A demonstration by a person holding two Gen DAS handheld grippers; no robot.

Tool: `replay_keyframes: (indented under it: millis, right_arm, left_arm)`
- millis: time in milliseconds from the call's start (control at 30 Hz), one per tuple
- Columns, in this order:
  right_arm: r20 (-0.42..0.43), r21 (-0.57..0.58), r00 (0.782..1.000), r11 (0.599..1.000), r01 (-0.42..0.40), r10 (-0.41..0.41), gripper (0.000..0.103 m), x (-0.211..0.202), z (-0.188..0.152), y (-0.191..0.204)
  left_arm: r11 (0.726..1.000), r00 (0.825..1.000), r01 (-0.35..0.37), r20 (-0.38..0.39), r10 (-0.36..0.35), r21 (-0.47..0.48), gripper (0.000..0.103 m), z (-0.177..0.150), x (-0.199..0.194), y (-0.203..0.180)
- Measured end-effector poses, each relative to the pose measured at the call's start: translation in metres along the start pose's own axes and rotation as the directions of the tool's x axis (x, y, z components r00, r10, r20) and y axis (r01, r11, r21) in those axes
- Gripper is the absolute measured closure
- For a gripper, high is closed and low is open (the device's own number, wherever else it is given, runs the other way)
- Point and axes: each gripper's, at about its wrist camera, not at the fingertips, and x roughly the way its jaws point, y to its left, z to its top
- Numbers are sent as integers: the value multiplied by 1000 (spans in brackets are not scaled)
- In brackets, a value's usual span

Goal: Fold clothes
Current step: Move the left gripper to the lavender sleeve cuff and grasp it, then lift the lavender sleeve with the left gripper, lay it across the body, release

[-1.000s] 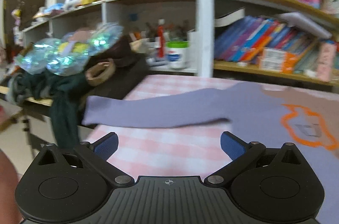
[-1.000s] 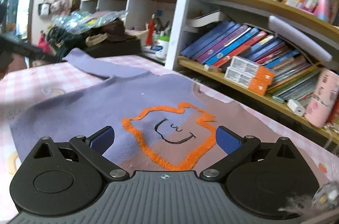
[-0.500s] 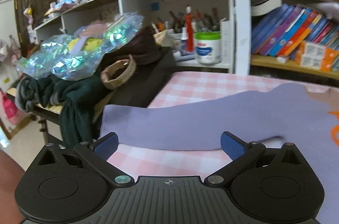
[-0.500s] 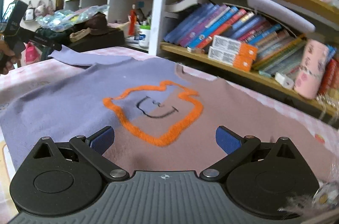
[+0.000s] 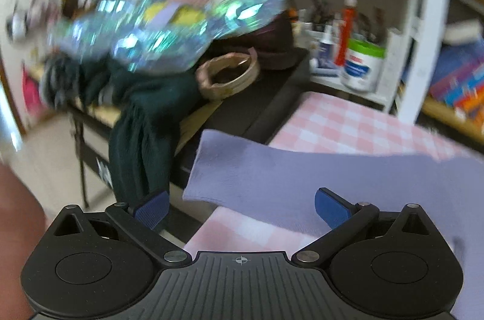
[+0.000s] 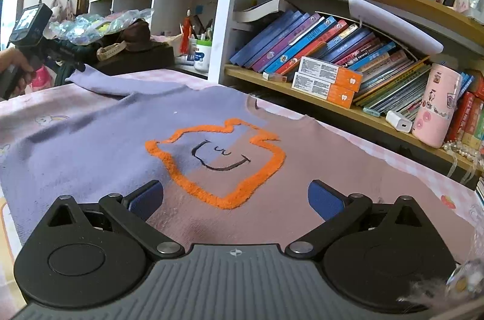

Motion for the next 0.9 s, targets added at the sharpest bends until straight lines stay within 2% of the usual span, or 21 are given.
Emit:
replay_keyframes:
  millis: [167,300,367,433,467,500,533,633,800,867,900]
  right_arm:
    - [-2,14,1000,1000,-15,15,0,0,0,-2]
    - [-14,43,1000,999,-23,24,0,2,0,-7]
    - [-16,55,1000,998,-26,27,0,3,0,-9]
    - [-15,65,999,997,-30,31,0,2,-1,-10]
    - [-15,67,999,997,-31,32,0,2,-1,-11]
    - [-16,69,999,997,-31,32,0,2,-1,-11]
    - [-16,71,999,997,-31,33,0,2,0,-11]
    - [-18,70,999,997,-33,34,0,3,0,-12]
    - [-17,71,999,997,-42,43,0,3,0,-13]
    - [-15,73,999,996,-43,44,0,3,0,-13]
    - [-14,74,999,996,-43,44,0,2,0,-13]
  left_arm:
    - [983,997,29,-71,-43,-180,0,15,17,29]
    - [958,996,26,-74,-49,-287,2,13,28,43]
    - [942,996,29,-73,-56,-334,11,11,34,49]
    - [931,995,40,-75,-72,-363,35,10,38,52]
    - [925,994,45,-76,-79,-377,43,9,40,54]
    - [922,994,45,-78,-81,-385,56,8,41,54]
    - [919,993,46,-79,-84,-392,66,8,43,53]
    - [907,994,53,-65,-88,-417,81,8,42,52]
    - [916,996,81,10,-84,-393,82,16,30,44]
    - [911,997,57,-23,-72,-409,82,18,38,45]
    - [899,996,55,-42,-81,-434,82,18,43,47]
